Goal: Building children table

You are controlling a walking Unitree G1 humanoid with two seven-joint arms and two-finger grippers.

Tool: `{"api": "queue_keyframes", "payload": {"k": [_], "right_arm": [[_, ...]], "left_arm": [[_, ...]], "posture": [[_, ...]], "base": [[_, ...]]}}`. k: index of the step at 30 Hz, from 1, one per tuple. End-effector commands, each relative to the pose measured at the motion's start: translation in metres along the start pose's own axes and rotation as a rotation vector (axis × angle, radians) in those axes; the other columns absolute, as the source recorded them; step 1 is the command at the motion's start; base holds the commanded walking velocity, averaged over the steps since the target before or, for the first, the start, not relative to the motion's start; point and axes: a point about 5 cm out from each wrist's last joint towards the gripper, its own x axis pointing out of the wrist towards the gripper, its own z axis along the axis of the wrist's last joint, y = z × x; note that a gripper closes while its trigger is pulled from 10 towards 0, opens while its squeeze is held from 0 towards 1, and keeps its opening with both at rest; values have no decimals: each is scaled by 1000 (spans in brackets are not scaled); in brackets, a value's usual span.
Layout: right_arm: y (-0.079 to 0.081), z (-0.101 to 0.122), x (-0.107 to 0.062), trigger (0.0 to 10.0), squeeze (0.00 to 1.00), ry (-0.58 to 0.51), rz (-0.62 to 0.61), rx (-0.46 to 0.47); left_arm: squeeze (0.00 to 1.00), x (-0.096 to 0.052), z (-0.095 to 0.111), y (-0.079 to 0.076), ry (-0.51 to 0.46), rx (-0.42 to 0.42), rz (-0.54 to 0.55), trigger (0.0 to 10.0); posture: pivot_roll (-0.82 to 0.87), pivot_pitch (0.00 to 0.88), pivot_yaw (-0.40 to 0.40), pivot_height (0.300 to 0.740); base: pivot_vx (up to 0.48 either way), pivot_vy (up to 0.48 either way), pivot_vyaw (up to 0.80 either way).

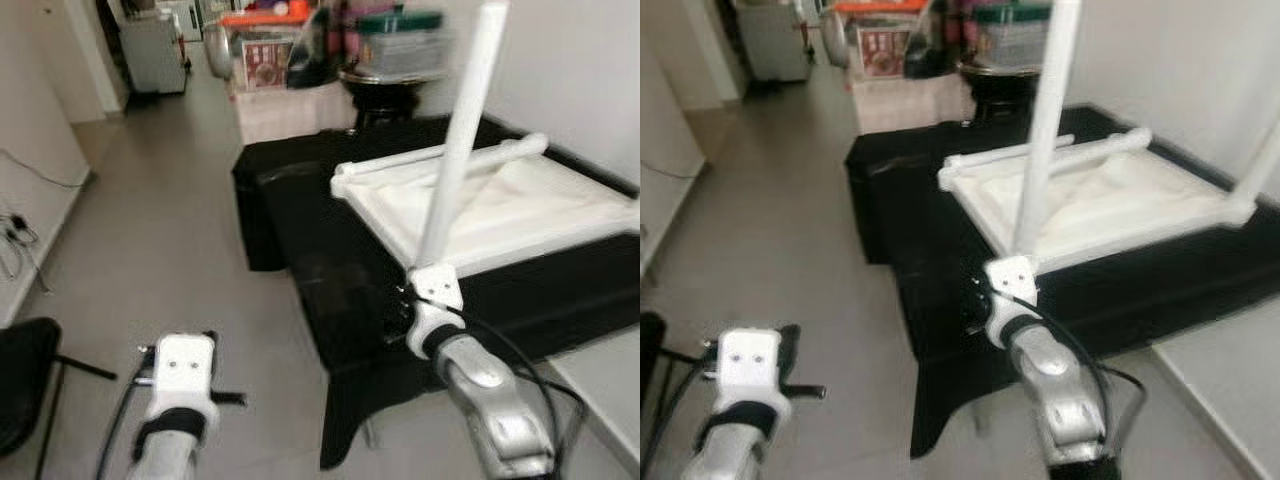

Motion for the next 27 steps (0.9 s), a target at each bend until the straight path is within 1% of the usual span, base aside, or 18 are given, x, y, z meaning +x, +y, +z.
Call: {"api": "queue_keyframes", "payload": {"k": [1,3,4,9,14,15,20,21,23,26,27], "right_arm": [[9,1,3,10000,0,0,24,-2],[10,3,5,10000,0,-2,21,2],[11,5,8,10000,0,-8,19,8],[13,6,11,10000,0,-10,24,8],[15,5,12,10000,0,-3,30,8],[15,5,15,10000,0,0,38,23],[15,4,17,10000,0,7,44,35],[16,3,21,10000,0,12,68,63],[16,3,22,10000,0,11,74,69],[16,3,24,10000,0,5,97,113],[16,3,24,10000,0,5,99,118]], "left_arm": [[0,0,-4,4,18,8,9,10000],[0,1,-2,4,1,10,9,10000],[0,5,5,6,-34,26,18,10000],[0,6,7,6,-50,44,29,10000],[0,5,5,8,-41,44,39,10000],[0,6,3,8,-33,49,42,10000],[0,7,2,8,-27,48,43,10000],[0,11,-1,10,-9,36,43,10000],[0,12,-2,10,-3,32,41,10000],[0,14,-3,11,-4,19,43,10000],[0,14,-3,11,-5,18,43,10000]], "posture": [[-89,65,6,740],[-89,63,5,740],[-87,61,4,740],[-84,58,5,740],[-90,56,9,740],[-90,52,15,740],[-85,49,18,740],[-73,40,15,740],[-73,40,15,740],[-72,37,13,740],[-69,36,11,740]], "base": [[0,480,0],[0,0,0],[0,0,0],[0,0,0],[0,0,0],[0,0,0],[0,0,0],[0,0,0],[0,0,0],[0,0,0],[382,0,800]]}}
